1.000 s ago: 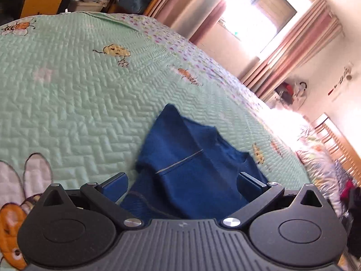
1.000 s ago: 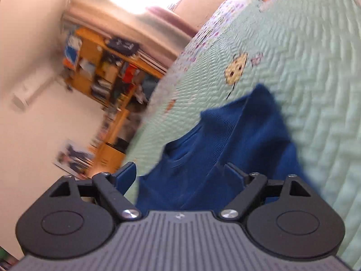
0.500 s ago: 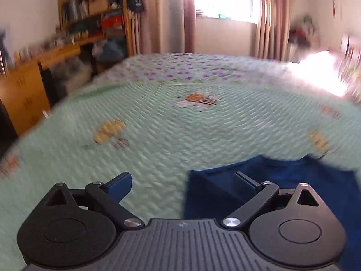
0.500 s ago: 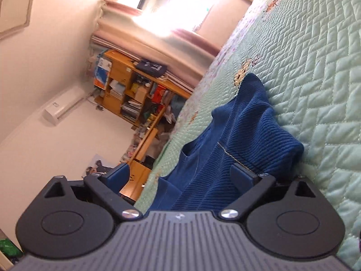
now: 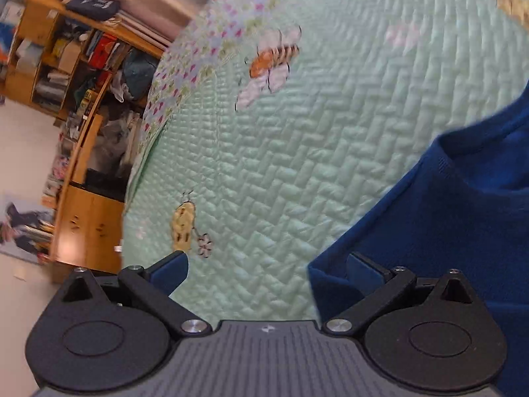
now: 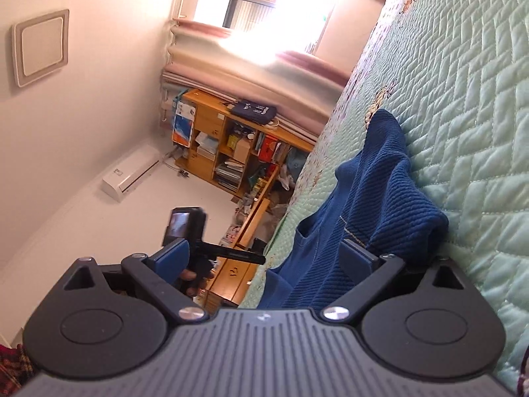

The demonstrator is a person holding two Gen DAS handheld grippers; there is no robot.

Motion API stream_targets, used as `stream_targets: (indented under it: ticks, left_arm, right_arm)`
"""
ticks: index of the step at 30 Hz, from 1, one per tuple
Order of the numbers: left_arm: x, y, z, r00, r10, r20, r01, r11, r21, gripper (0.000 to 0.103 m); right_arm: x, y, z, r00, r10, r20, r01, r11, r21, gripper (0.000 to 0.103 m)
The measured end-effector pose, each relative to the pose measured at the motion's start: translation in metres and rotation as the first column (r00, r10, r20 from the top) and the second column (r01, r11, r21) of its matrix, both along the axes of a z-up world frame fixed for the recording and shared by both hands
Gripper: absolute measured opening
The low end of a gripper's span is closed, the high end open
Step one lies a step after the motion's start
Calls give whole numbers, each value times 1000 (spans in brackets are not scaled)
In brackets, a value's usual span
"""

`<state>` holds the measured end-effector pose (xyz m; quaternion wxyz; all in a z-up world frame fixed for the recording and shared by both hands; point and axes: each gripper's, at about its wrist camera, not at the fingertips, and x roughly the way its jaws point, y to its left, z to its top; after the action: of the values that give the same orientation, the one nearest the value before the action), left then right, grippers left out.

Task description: Fold clothes

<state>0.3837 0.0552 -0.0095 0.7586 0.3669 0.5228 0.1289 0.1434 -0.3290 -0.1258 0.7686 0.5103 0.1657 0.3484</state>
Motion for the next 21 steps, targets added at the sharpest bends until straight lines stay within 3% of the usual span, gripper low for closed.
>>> stream_targets:
  ticks: [2,6,8,14,18,21]
  left_arm:
    - [8,1,-3,999,7,-46,-7,1000,6,102]
    - [17,3,-5,997,22,-80,-29,996,-84,102]
    - [24,2,-15,994,38,-104,-48,995,-91,102]
    - [24,8,-37,982,66,-176,-66,998,5,102]
    - [19,20,-36,977,62,-202,-40,993,114,103]
    - [18,29,-31,980,49,-195,-27,993,115,103]
  right_arm:
    - [0,-1,0,1000,4,0,-4,1000,9,97]
    - [0,0,-1,1000,9,-1,-9,1000,20,97]
    - [0,-1,-1,1000,10,-2,-10,1000,22,97]
    - [0,-2,-1,1000,11,-2,-11,1000,26,97]
    - [0,-2,-2,1000,11,-2,-11,1000,26,97]
    - [0,-2,-2,1000,12,-2,-11,1000,24,97]
